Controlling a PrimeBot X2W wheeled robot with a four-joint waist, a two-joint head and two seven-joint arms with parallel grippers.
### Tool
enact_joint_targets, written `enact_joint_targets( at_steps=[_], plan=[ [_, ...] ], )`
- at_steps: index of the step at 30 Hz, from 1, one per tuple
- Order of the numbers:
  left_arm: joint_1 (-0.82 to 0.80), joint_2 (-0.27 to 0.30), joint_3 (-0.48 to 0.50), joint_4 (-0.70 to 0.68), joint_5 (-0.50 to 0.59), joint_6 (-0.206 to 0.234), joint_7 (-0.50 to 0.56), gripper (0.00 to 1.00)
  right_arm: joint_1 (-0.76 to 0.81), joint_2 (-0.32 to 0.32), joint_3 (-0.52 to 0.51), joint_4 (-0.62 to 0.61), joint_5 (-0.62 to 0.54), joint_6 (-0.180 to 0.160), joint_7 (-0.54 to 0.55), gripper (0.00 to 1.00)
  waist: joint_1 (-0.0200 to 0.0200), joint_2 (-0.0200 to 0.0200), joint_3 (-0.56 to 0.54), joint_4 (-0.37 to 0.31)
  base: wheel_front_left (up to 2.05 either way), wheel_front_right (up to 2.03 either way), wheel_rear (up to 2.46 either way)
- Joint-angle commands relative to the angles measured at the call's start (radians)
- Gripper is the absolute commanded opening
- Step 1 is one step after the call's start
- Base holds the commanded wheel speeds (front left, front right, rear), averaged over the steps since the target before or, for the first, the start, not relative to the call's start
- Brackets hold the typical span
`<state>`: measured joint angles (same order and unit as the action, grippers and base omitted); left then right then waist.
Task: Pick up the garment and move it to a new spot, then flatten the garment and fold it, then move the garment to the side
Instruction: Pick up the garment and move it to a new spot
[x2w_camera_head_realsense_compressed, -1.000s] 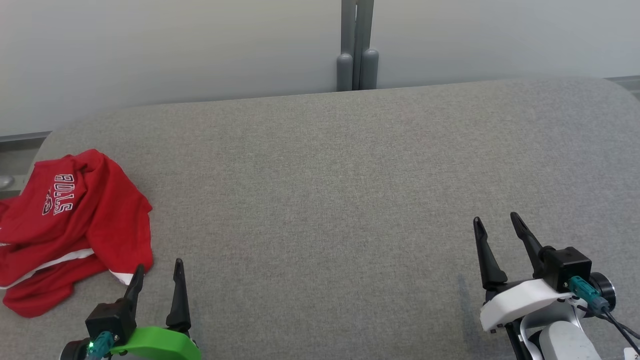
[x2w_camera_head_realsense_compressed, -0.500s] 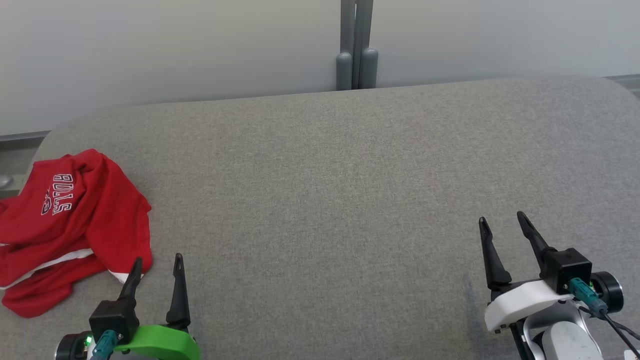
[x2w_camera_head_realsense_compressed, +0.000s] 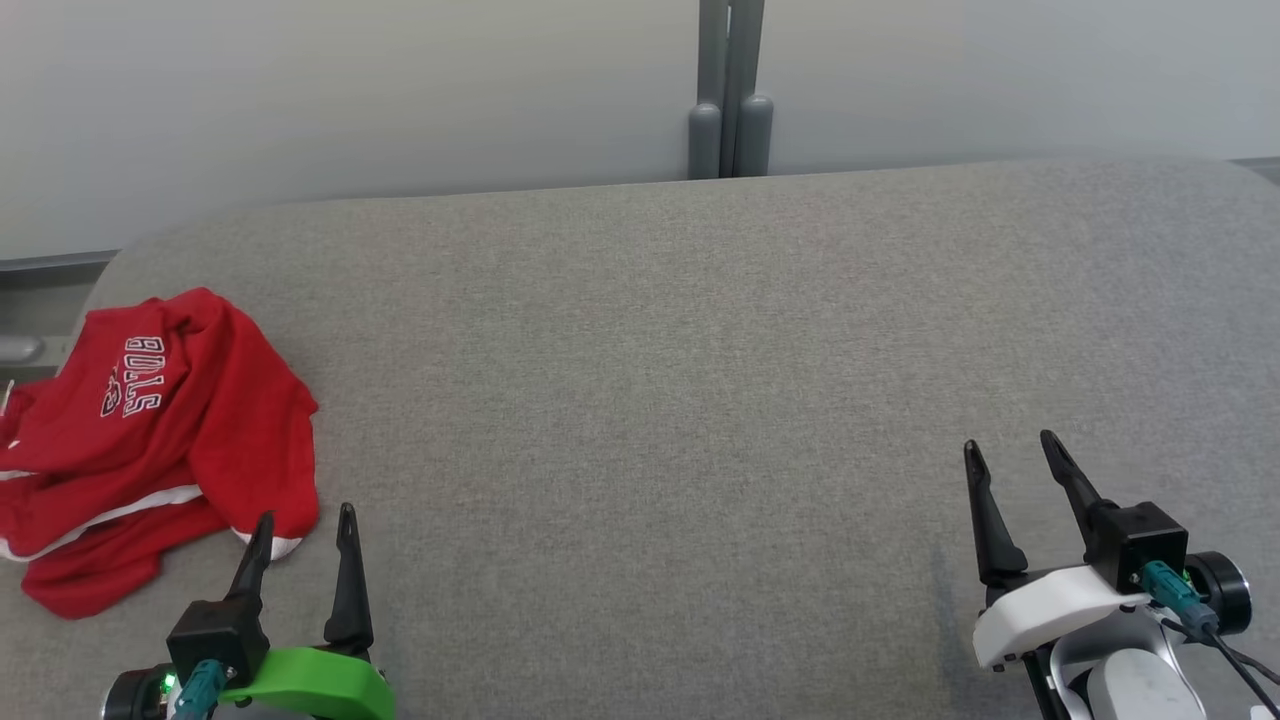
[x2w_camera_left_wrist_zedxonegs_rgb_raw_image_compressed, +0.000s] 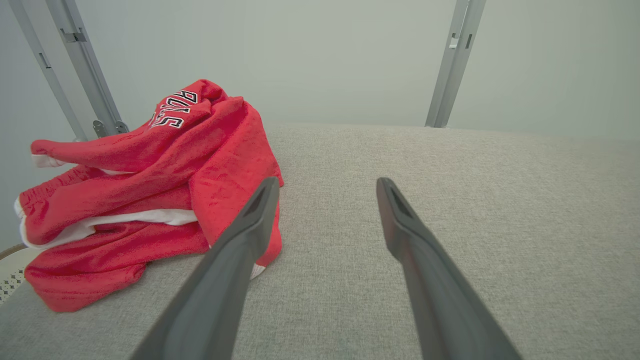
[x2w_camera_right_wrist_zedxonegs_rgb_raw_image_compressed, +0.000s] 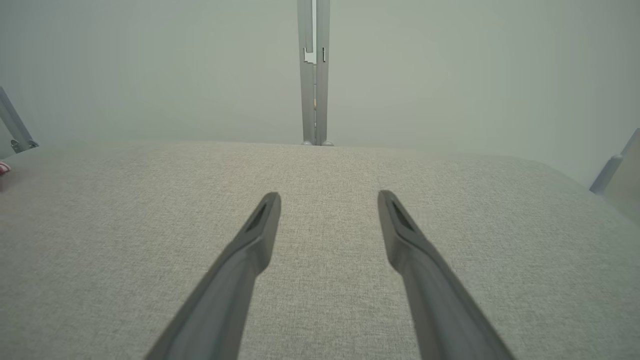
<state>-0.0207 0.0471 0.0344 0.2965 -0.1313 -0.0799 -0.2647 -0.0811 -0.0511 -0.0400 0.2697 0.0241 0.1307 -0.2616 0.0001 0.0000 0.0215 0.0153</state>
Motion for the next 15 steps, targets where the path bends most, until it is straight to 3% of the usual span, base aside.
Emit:
enact_joint_targets(
  at_steps=[1,9,15],
  plan=[
    [0.003,0.006,0.003,-0.002,-0.012,0.005,0.000,1.00,0.014,-0.001,0.000,0.001,0.000,0.000,-0.005,1.00,-0.0001,0.0000,-0.001,0.021,0.00,0.00,0.00],
    [0.016,0.006,0.025,0.011,-0.027,0.013,0.000,1.00,0.014,-0.001,0.022,0.010,0.021,0.000,-0.005,1.00,-0.0001,0.0000,-0.003,0.120,0.00,0.00,0.00],
    [0.013,0.006,0.042,0.022,-0.021,0.009,0.000,1.00,0.008,-0.001,0.046,0.025,0.044,0.000,-0.005,1.00,-0.0001,0.0000,0.008,0.237,0.00,0.00,0.00]
  ],
)
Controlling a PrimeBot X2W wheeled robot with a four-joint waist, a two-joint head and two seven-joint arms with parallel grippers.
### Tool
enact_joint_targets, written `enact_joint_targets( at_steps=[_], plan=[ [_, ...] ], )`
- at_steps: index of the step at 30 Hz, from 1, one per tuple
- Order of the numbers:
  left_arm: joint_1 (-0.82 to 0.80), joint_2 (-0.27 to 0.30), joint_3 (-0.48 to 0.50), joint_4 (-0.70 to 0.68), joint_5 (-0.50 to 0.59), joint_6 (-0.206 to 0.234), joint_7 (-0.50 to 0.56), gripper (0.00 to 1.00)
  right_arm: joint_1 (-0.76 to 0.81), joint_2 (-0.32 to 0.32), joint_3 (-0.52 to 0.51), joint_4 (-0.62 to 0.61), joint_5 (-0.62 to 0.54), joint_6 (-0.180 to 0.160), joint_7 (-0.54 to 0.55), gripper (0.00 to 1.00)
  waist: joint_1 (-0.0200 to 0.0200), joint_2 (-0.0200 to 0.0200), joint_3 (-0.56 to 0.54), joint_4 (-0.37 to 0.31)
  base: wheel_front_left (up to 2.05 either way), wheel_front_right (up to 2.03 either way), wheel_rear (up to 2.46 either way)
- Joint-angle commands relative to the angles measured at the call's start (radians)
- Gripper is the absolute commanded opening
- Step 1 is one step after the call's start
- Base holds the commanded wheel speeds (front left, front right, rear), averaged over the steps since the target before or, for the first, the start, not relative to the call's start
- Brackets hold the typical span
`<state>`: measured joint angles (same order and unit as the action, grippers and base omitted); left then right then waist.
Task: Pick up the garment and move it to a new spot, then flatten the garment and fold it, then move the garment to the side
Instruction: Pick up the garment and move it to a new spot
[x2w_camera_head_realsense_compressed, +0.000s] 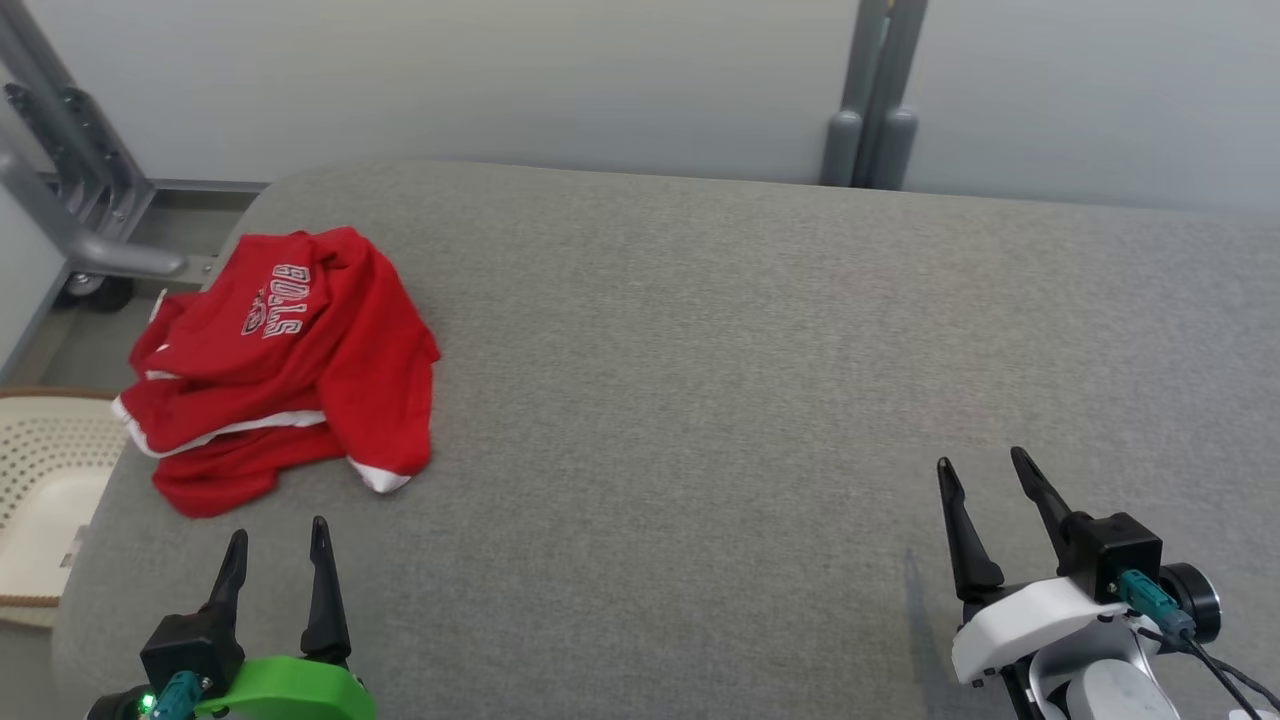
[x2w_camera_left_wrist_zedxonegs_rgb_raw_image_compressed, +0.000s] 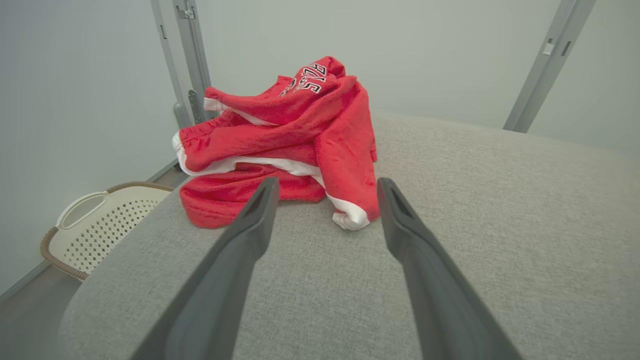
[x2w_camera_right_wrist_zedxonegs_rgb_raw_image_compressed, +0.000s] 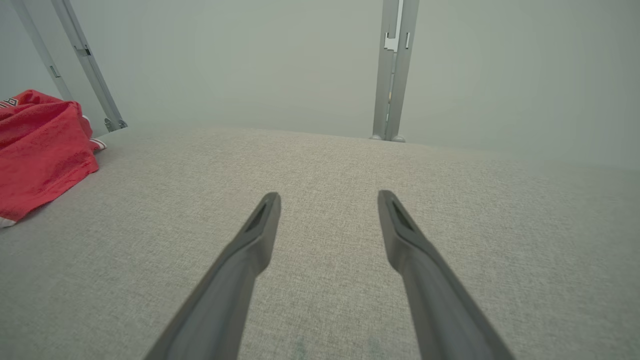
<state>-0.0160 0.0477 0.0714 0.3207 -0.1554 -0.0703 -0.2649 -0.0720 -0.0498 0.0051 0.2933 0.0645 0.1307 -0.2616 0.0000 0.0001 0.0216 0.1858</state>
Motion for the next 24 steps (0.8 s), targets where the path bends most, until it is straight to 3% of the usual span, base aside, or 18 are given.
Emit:
enact_joint_targets(
  at_steps=[1,13,19,24],
  plan=[
    [0.006,0.006,0.004,0.001,0.003,-0.002,0.000,1.00,-0.003,-0.002,-0.001,0.003,0.004,0.000,-0.005,1.00,0.0000,-0.0001,0.012,0.090,0.00,0.00,0.00],
    [0.032,0.005,0.023,0.031,-0.004,-0.010,0.000,1.00,-0.019,-0.003,0.038,0.018,0.014,0.000,-0.005,1.00,0.0000,-0.0001,0.036,0.324,0.00,0.00,0.00],
    [0.042,0.005,0.038,0.023,0.000,-0.019,0.000,1.00,-0.027,-0.003,0.056,0.013,0.017,0.000,-0.005,1.00,0.0000,-0.0001,0.032,0.343,0.00,0.00,0.00],
    [0.048,0.005,0.037,0.028,-0.013,-0.029,0.000,1.00,-0.017,-0.004,0.061,0.016,0.004,0.000,-0.005,1.00,0.0000,-0.0001,0.024,0.317,0.00,0.00,0.00]
  ],
)
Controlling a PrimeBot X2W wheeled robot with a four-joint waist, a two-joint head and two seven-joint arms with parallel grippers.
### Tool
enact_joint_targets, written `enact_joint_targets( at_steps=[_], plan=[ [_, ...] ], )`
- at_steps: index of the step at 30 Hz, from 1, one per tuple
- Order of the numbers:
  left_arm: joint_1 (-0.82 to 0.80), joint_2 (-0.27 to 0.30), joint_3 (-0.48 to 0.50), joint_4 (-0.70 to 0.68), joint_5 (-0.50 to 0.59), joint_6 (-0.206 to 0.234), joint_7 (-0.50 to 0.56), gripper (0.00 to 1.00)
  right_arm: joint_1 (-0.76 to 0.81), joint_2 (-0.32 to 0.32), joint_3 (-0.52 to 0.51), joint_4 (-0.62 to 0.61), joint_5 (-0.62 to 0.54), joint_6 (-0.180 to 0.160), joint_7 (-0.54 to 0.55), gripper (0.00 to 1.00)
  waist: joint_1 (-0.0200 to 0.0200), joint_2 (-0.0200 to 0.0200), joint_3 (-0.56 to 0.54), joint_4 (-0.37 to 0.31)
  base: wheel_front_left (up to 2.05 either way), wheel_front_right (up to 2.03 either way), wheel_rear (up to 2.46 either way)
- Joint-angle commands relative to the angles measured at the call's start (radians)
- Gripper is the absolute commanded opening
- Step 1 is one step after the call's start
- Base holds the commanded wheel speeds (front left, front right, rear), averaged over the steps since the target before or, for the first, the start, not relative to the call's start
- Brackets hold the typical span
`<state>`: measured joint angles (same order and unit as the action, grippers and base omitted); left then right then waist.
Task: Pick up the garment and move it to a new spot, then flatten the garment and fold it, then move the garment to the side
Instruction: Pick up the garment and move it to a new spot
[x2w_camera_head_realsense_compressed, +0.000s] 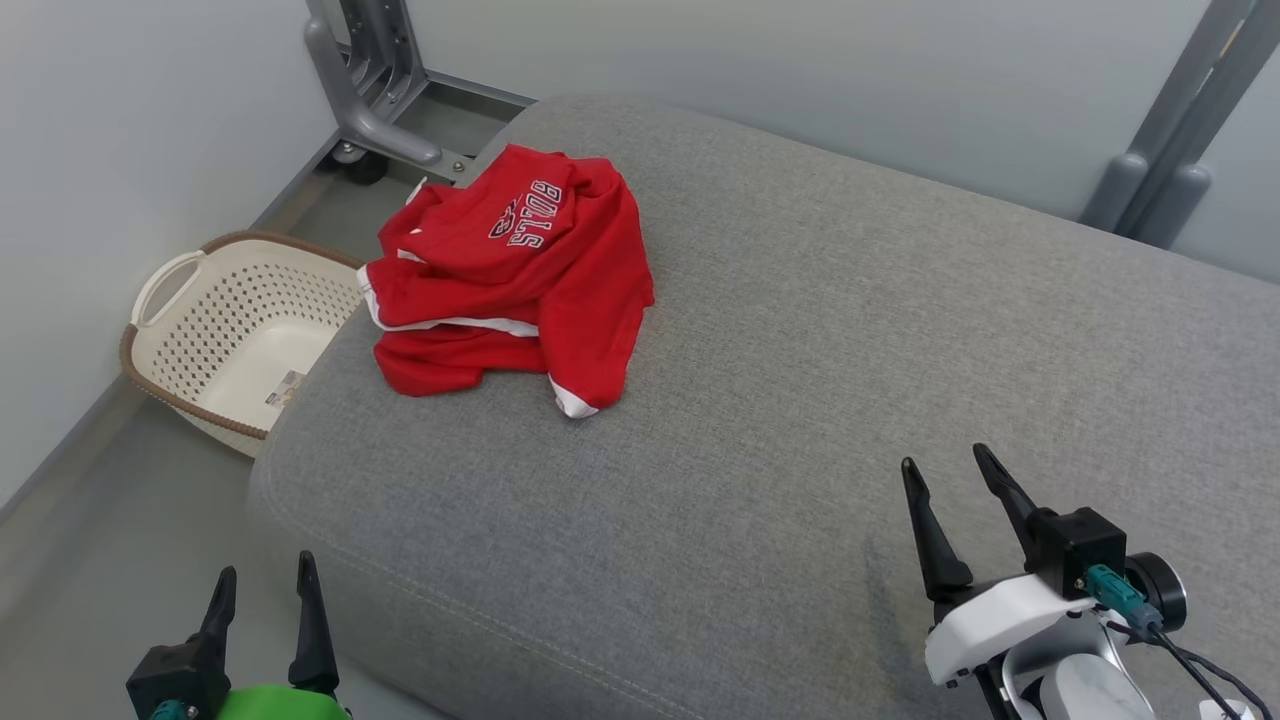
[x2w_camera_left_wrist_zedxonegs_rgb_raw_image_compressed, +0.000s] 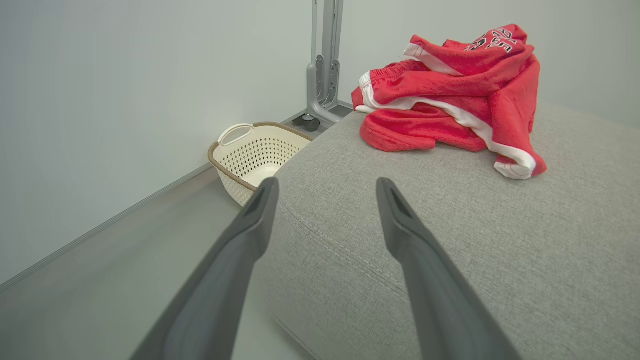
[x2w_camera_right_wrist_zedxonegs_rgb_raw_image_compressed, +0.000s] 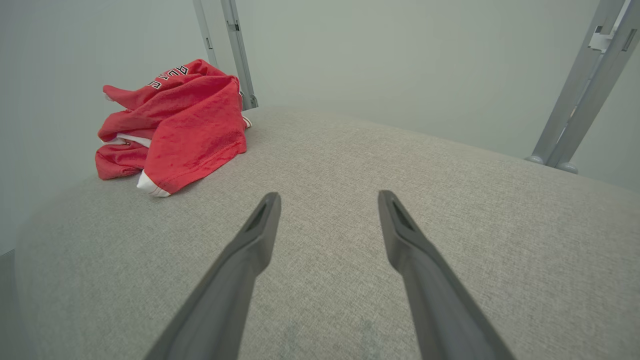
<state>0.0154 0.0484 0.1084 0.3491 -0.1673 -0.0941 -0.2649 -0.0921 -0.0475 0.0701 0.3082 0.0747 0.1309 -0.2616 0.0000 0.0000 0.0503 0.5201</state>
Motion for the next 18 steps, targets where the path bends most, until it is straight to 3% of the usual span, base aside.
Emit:
enact_joint_targets(
  at_steps=[1,15,18],
  plan=[
    [0.017,0.004,0.000,0.001,-0.001,-0.008,0.000,1.00,0.005,-0.006,-0.006,0.003,-0.006,0.000,-0.005,1.00,0.0000,0.0000,-0.007,-0.024,0.00,0.00,0.00],
    [-0.031,0.004,-0.010,0.017,-0.026,-0.029,0.000,1.00,0.010,-0.005,-0.008,-0.013,-0.014,0.000,-0.005,1.00,0.0000,0.0000,0.006,-0.089,0.00,0.00,0.00],
    [-0.067,0.025,-0.026,0.032,-0.034,-0.035,0.000,1.00,0.002,-0.006,-0.001,-0.018,-0.017,0.000,-0.005,1.00,0.0000,0.0000,0.024,-0.105,0.00,0.00,0.00]
  ],
)
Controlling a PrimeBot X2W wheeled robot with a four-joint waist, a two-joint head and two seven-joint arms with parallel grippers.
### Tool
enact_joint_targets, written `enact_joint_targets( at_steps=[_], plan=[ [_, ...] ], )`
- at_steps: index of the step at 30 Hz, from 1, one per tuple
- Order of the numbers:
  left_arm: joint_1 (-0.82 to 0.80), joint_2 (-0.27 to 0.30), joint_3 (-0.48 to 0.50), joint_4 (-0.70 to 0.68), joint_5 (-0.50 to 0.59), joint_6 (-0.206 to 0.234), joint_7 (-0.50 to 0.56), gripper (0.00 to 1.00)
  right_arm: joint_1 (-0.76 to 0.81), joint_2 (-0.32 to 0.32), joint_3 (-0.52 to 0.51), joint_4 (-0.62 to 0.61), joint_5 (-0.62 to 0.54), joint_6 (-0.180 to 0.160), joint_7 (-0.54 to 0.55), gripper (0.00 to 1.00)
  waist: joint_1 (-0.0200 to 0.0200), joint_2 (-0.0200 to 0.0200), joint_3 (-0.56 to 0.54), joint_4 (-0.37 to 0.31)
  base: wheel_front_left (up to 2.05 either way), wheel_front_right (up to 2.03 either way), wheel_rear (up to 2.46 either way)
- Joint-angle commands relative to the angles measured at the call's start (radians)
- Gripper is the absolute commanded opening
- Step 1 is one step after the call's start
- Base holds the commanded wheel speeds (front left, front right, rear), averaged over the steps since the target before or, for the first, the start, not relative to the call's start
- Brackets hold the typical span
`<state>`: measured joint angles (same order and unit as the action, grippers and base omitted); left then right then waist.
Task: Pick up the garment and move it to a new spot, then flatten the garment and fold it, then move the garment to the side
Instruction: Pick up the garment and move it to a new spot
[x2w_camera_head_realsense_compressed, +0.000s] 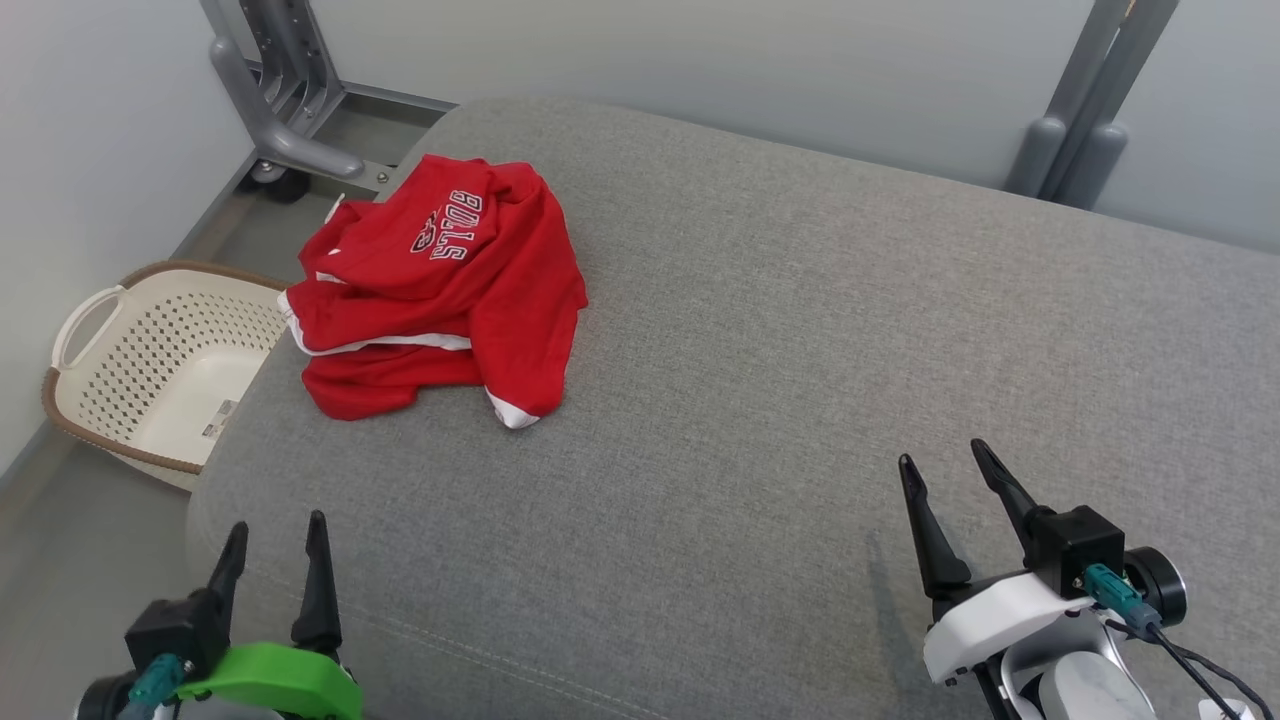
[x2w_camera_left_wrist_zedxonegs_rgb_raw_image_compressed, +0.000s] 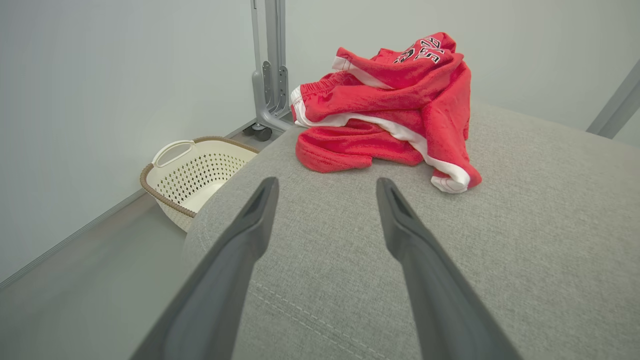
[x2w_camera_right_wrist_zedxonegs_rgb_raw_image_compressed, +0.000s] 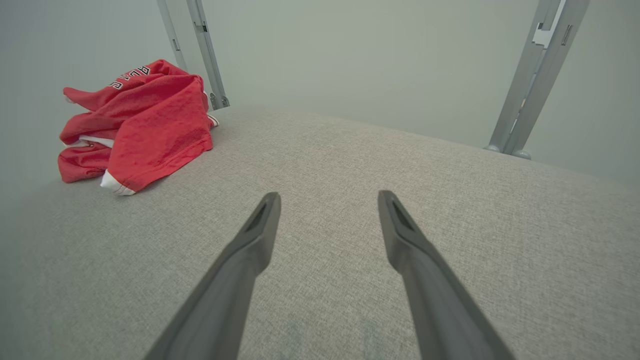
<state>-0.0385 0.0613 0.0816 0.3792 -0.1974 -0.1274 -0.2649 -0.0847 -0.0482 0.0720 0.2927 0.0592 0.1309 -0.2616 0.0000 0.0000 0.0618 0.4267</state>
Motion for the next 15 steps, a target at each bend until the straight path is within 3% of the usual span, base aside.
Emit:
enact_joint_targets(
  at_steps=[1,4,15],
  plan=[
    [-0.032,0.026,-0.005,0.008,-0.009,-0.003,0.000,1.00,-0.008,-0.008,-0.001,-0.004,-0.002,0.000,-0.005,1.00,0.0000,0.0000,0.018,-0.018,0.00,0.00,0.00],
    [-0.094,0.076,-0.071,0.028,-0.061,-0.005,0.000,1.00,-0.019,-0.013,0.002,-0.005,0.000,0.000,-0.005,1.00,0.0000,0.0000,0.037,-0.039,0.00,0.00,0.00],
    [-0.382,0.354,-0.392,0.086,-0.287,-0.004,0.000,1.00,-0.043,-0.021,0.007,0.005,0.009,0.000,-0.004,1.00,0.0000,0.0000,0.087,-0.123,0.00,0.00,0.00]
  ],
)
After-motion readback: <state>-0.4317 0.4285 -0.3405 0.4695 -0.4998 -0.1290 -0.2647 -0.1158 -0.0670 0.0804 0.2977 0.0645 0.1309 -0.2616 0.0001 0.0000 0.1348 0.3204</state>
